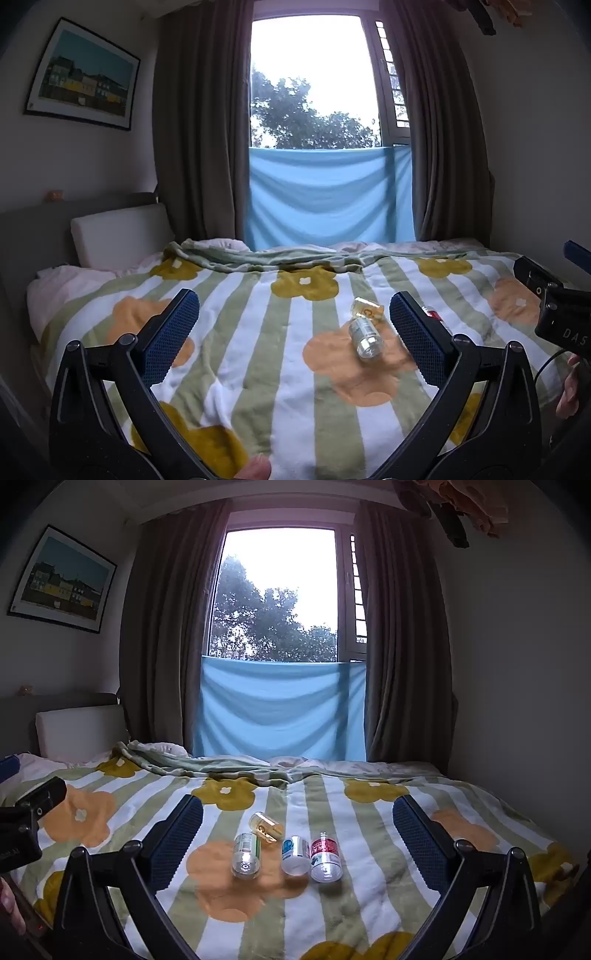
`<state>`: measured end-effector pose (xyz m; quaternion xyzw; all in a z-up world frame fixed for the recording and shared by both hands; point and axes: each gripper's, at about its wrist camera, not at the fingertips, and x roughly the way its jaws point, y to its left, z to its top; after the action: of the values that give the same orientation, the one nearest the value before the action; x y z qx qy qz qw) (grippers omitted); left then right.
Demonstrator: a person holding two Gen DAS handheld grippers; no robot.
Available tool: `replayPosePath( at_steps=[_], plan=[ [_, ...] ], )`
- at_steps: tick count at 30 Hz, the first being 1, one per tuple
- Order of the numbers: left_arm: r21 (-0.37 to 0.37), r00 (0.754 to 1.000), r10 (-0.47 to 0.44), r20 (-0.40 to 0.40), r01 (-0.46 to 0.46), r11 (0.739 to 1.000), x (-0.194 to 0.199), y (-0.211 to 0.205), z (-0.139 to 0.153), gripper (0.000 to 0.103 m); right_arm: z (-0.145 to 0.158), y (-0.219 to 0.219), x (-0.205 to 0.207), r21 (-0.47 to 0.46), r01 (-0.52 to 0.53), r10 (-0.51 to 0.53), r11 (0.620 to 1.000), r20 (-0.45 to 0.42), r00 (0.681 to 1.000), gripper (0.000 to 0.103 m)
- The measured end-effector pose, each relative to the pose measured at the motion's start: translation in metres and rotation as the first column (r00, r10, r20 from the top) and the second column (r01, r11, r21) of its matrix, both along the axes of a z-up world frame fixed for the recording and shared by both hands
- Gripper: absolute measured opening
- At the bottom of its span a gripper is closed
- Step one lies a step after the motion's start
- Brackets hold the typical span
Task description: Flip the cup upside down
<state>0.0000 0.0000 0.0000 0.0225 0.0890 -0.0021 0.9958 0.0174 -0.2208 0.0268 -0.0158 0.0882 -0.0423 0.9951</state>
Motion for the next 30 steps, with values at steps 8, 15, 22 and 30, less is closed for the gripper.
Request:
replayPosePath(
  at_steps=[8, 15, 22, 30],
  plan=[
    [0.004, 1.0, -0.013, 0.002, 0.013, 1.0, 0.002, 0.002, 0.002, 0.103, -0.005, 0.002, 0.001, -0.021, -0.002, 0.002, 1.0, -0.004, 1.0, 0.103],
    [0.008, 1.0, 0.009, 0.023, -0.009, 1.0, -0.004, 0.003, 0.005, 0.103, -0.002, 0.004, 0.003, -0.006, -0.002, 0.002, 1.0, 0.0, 1.0, 0.103],
    [0.013, 0.999, 0.007, 0.036, -0.008, 1.0, -0.006, 0.002, 0.007, 0.103, 0.0, 0.001, 0.002, 0.004, -0.001, 0.001, 1.0, -0.001, 1.0, 0.103],
    [0.013, 0.999, 0.003, 0.036, -0.003, 1.0, -0.007, 0.003, 0.007, 0.103, 0.003, -0.001, -0.001, 0.006, -0.001, 0.001, 1.0, 0.004, 1.0, 0.103]
  ],
)
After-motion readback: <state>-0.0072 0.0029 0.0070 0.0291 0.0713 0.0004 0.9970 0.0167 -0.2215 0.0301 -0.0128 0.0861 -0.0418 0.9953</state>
